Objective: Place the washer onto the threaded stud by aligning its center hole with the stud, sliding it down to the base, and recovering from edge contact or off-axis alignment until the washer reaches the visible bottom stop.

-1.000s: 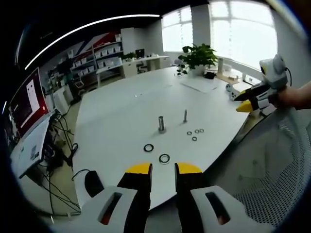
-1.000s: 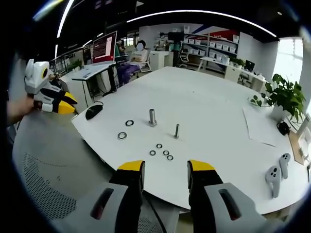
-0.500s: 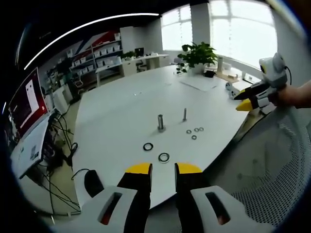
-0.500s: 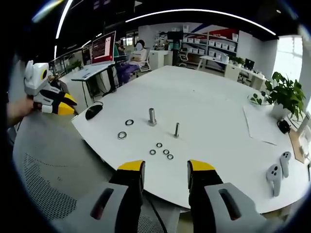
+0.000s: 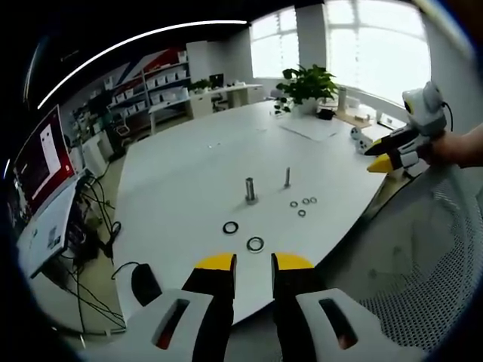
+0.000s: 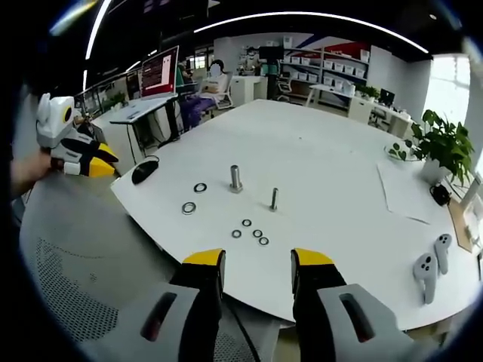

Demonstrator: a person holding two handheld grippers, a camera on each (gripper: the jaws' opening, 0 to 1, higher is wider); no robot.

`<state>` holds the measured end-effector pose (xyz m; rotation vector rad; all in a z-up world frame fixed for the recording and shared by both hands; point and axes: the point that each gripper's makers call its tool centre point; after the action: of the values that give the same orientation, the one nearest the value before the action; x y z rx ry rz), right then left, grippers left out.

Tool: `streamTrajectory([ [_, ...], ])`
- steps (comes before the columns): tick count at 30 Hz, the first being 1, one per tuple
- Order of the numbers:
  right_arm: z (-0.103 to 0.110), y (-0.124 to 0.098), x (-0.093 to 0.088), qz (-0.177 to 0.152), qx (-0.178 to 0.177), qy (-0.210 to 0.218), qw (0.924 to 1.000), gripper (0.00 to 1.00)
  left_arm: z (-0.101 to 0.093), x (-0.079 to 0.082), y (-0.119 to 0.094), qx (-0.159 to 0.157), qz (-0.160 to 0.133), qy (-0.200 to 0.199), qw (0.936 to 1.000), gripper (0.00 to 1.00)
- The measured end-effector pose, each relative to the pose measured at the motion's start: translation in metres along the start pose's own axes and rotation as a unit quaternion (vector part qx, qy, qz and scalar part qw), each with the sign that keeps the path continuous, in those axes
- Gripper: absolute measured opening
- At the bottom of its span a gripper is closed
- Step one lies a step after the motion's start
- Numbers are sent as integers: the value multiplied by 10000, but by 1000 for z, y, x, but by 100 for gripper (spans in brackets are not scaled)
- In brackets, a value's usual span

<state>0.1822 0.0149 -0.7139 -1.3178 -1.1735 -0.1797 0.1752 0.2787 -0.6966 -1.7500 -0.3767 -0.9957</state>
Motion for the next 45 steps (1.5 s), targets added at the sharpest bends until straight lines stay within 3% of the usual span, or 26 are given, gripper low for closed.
streamTrajectory([
  [9, 2, 1, -2, 39, 73, 26, 10000, 37, 3, -2, 1, 55, 51, -47, 10000, 16],
  [13, 1, 1, 0, -19, 45, 6, 10000, 37, 4, 4, -1, 64, -103, -90, 9999, 16],
  [21, 6, 1, 3, -118, 168, 131, 9997, 37, 11, -4, 2, 194, 105, -126, 9997, 16],
  [30, 13, 0, 7, -268, 388, 356, 9983, 36, 14, -22, 7, 286, 567, -128, 9979, 15],
  [35, 21, 1, 9, -326, 568, 247, 9975, 37, 17, -23, 5, 376, 614, -155, 9973, 15],
  [39, 25, -3, 18, -560, 675, 285, 9957, 37, 20, -24, 5, 446, 642, -243, 9966, 15],
  [45, 29, -1, 16, -508, 807, 249, 9951, 37, 20, -27, 6, 510, 729, -235, 9958, 15],
])
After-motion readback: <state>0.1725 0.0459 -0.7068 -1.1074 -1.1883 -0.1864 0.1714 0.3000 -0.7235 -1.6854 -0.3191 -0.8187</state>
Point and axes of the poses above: the point that each gripper's makers call its tool centre point, and the gripper's own axes: y roughly forward along the fingers, z roughly to its left, x roughly out of its top, and after that the axes turned 13 degrees about -y, right-handed
